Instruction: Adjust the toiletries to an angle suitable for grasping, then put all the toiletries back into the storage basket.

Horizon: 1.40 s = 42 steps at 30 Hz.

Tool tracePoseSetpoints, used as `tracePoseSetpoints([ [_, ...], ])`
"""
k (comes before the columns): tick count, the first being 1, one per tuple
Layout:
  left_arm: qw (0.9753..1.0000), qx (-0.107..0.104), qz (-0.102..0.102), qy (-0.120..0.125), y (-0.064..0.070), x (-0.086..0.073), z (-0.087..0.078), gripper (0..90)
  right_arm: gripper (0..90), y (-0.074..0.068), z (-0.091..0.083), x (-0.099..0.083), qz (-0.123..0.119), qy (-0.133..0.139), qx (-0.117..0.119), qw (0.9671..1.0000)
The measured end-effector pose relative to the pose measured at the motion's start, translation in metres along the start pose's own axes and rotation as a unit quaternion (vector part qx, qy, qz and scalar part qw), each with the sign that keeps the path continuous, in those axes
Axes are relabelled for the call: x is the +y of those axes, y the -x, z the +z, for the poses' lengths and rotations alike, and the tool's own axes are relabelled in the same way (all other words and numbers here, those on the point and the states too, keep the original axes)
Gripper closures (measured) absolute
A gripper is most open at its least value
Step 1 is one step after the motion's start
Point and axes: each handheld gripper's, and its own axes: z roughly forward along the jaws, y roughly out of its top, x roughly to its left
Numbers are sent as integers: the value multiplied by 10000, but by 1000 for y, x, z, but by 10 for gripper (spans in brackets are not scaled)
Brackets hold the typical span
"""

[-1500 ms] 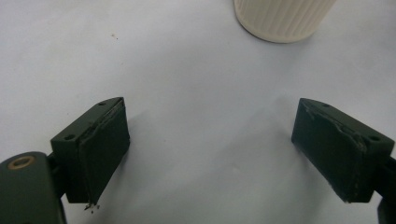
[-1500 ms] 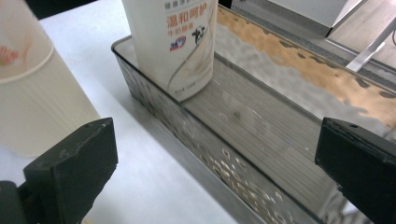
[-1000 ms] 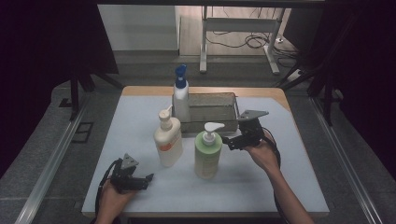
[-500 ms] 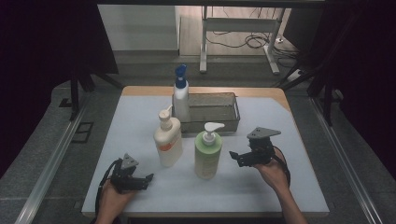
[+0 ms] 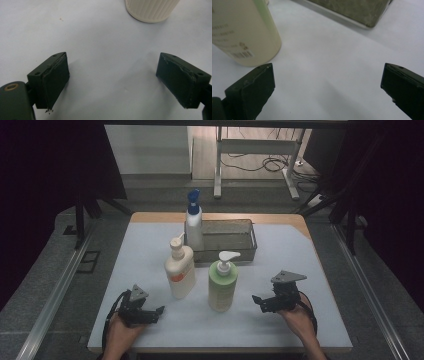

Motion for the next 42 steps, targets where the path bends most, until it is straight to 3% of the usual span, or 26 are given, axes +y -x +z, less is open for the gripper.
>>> tracePoseSetpoints([
  [12,10000,6,26,-15,0,0,0,109,0,-1,17,-26,-56,-298,16,9995],
  [15,10000,7,21,-11,0,0,0,110,0,-1,16,-26,-95,-271,6,9996],
  [29,10000,-1,-6,2,0,0,0,109,0,1,10,-26,137,-96,76,9998],
  [38,10000,-2,-4,0,0,0,0,109,0,-6,1,-21,276,22,238,9993],
  [42,10000,0,-5,2,0,0,0,109,0,-13,-5,-15,207,50,419,9989],
])
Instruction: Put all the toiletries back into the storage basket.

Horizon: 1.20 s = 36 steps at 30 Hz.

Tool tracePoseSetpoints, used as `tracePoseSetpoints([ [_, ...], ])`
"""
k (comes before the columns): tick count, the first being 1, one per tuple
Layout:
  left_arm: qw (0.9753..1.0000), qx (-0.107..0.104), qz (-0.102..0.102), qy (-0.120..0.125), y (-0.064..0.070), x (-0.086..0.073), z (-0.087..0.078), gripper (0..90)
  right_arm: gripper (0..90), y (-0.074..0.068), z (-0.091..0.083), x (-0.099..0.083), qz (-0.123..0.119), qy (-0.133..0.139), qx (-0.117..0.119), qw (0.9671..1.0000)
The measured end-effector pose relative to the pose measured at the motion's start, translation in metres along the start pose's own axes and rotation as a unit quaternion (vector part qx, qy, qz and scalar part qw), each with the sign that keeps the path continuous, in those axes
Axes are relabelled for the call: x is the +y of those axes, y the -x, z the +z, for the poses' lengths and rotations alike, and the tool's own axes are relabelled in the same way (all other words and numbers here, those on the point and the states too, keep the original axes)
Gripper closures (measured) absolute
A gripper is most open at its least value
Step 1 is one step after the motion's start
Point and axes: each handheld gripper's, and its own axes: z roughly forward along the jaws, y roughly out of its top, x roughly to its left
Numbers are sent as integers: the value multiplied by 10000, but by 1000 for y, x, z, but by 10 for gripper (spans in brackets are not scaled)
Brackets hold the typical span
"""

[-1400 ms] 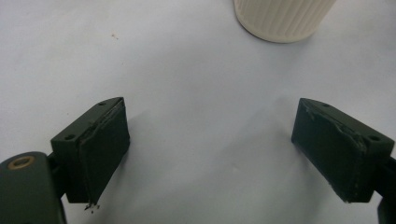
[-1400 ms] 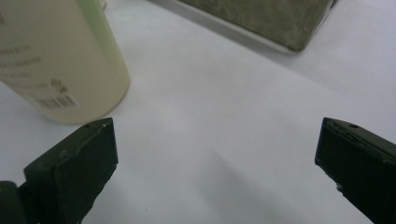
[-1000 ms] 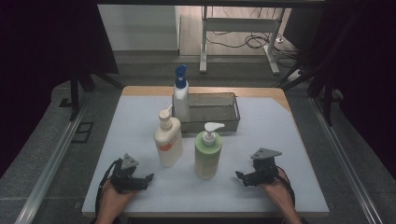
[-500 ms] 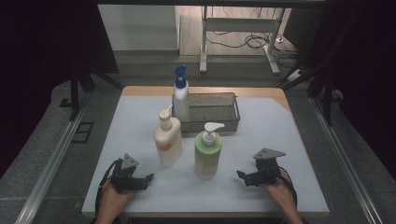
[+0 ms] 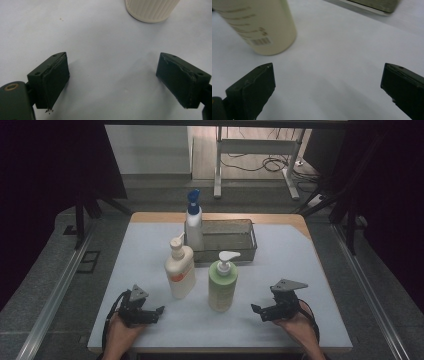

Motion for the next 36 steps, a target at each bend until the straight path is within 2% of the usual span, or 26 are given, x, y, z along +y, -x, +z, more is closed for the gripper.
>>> tracePoseSetpoints([
  [6,10000,0,1,0,0,0,0,109,0,-13,-2,9,-214,-15,387,9990],
  [10,10000,0,1,0,0,0,0,109,0,-17,-1,15,-299,103,490,9983],
  [14,10000,1,6,-2,0,0,0,109,0,-22,0,23,-458,325,722,9958],
  [17,10000,2,5,-3,0,0,0,109,0,-28,2,29,-640,354,768,9944],
  [24,10000,0,5,-3,0,0,0,109,0,-40,15,39,-814,379,877,9921],
  [36,10000,2,-13,9,0,0,0,109,0,-57,38,56,-962,294,1004,9898],
])
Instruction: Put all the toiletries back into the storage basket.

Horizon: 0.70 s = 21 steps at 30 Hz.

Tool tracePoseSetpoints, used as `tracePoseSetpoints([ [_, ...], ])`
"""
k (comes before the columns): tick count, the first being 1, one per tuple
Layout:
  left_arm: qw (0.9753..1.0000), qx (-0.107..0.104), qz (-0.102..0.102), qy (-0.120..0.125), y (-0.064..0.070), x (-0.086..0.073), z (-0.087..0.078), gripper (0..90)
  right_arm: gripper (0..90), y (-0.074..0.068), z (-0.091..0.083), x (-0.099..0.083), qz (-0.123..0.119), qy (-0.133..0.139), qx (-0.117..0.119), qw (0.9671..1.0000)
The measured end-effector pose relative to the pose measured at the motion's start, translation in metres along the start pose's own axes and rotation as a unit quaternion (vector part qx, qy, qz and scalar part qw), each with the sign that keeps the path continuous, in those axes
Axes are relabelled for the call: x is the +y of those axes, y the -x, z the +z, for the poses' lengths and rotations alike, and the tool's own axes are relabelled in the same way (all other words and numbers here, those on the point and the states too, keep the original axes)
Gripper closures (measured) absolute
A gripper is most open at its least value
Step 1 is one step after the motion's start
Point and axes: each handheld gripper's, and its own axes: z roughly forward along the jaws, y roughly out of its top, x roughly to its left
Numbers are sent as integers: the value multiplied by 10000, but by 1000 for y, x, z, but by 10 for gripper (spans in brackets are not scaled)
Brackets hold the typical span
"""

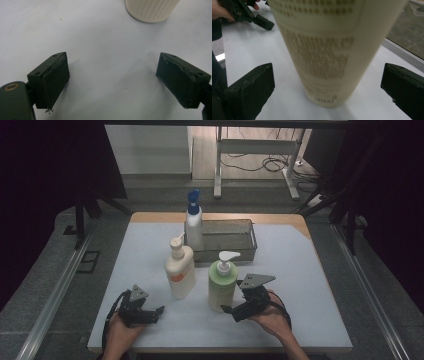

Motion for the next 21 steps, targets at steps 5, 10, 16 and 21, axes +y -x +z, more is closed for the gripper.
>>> tracePoseSetpoints([
  [5,10000,1,-4,3,0,0,0,109,0,-2,8,8,82,65,12,9999],
  [10,10000,1,-4,3,0,0,0,109,0,-5,14,15,10,81,-78,9999],
  [16,10000,-1,-3,1,0,0,0,109,0,-4,15,19,39,113,-95,9999],
  [21,10000,-2,-4,-1,0,0,0,109,4,-4,15,22,12,147,-184,9997],
])
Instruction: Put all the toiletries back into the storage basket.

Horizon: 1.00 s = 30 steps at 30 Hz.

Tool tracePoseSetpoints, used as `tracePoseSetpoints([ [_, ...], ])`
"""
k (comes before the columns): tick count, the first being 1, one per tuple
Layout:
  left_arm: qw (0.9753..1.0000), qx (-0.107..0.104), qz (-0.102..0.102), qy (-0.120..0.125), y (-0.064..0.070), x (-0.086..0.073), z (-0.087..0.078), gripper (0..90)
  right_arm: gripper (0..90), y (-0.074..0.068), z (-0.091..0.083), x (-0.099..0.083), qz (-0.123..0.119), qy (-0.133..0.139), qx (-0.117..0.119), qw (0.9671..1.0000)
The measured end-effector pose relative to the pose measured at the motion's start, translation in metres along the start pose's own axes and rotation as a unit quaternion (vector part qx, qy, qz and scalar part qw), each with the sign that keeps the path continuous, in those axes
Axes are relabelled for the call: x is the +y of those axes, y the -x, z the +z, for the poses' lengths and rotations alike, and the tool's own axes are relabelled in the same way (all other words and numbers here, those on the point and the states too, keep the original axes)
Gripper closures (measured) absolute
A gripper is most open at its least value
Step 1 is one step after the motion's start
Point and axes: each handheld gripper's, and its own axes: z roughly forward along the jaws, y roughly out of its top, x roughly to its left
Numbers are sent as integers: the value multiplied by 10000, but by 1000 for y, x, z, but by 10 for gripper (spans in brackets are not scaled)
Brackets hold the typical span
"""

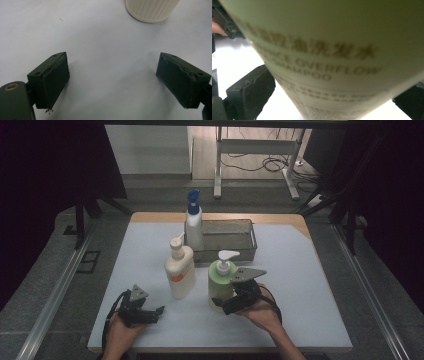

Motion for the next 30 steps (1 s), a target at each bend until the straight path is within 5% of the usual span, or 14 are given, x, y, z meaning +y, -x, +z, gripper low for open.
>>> tracePoseSetpoints([
  [9,10000,-1,-1,-2,0,0,0,109,112,-1,-4,9,-132,139,-142,9997],
  [24,10000,-5,-3,-5,0,0,0,109,126,-6,-6,18,-117,-162,-237,9995],
  [30,10000,-3,-5,-2,0,0,0,109,126,-5,-11,24,-17,-90,-320,9994],
])
